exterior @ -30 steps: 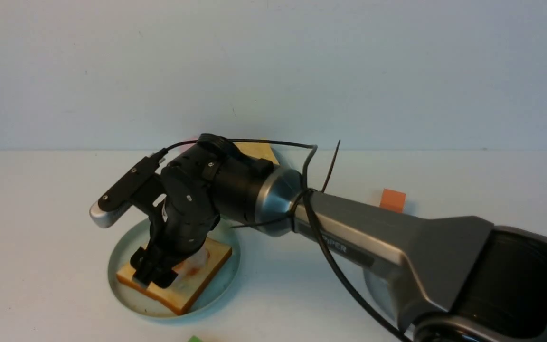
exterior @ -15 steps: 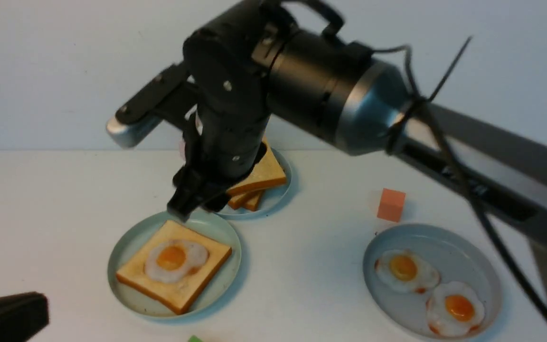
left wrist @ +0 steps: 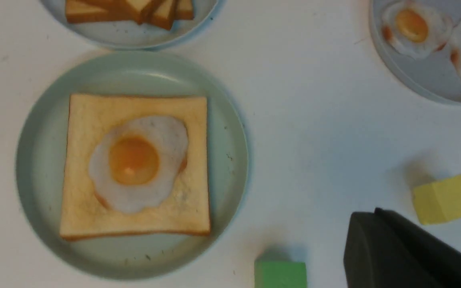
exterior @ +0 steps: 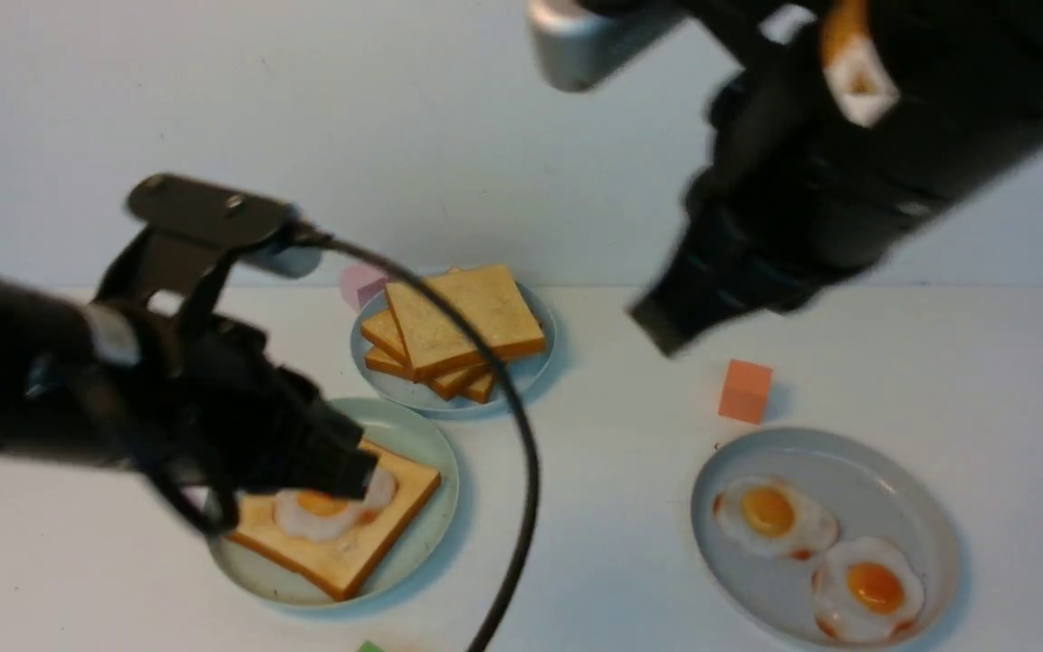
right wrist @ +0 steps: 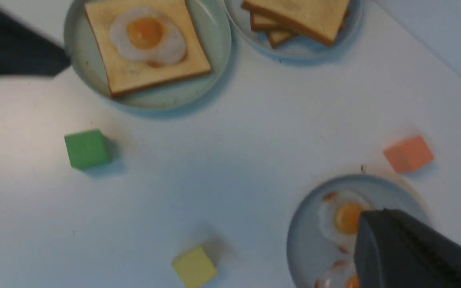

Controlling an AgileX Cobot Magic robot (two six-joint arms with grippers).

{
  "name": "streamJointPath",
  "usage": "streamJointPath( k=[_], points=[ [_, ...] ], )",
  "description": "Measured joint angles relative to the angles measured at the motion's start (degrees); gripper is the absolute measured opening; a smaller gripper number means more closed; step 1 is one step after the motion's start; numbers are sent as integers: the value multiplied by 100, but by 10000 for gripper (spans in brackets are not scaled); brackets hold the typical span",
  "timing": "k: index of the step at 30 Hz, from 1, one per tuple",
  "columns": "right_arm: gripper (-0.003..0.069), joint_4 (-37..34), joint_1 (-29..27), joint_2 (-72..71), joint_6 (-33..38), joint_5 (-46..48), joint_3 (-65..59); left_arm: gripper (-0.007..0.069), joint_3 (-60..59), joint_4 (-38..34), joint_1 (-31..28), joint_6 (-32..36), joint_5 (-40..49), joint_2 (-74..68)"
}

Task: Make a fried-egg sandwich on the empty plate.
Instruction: Use the left arm to grab a slice of bread

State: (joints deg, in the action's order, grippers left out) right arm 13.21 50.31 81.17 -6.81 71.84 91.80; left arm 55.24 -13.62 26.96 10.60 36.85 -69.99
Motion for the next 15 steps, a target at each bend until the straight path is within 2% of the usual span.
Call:
streamJointPath(
  k=[2, 7, 15],
  points=[
    [-10, -111, 0, -774, -293, 13, -815, -13, 732, -14, 0, 393, 126, -861],
    [-7, -437, 0, -1975, -687, 20, -1930, -13, 1939, 7, -39, 1007, 271, -2260],
    [-1, -582, 0, -2994, -825, -162, -2406, -8, 3381, -15, -627, 1357, 423, -3770]
  ],
)
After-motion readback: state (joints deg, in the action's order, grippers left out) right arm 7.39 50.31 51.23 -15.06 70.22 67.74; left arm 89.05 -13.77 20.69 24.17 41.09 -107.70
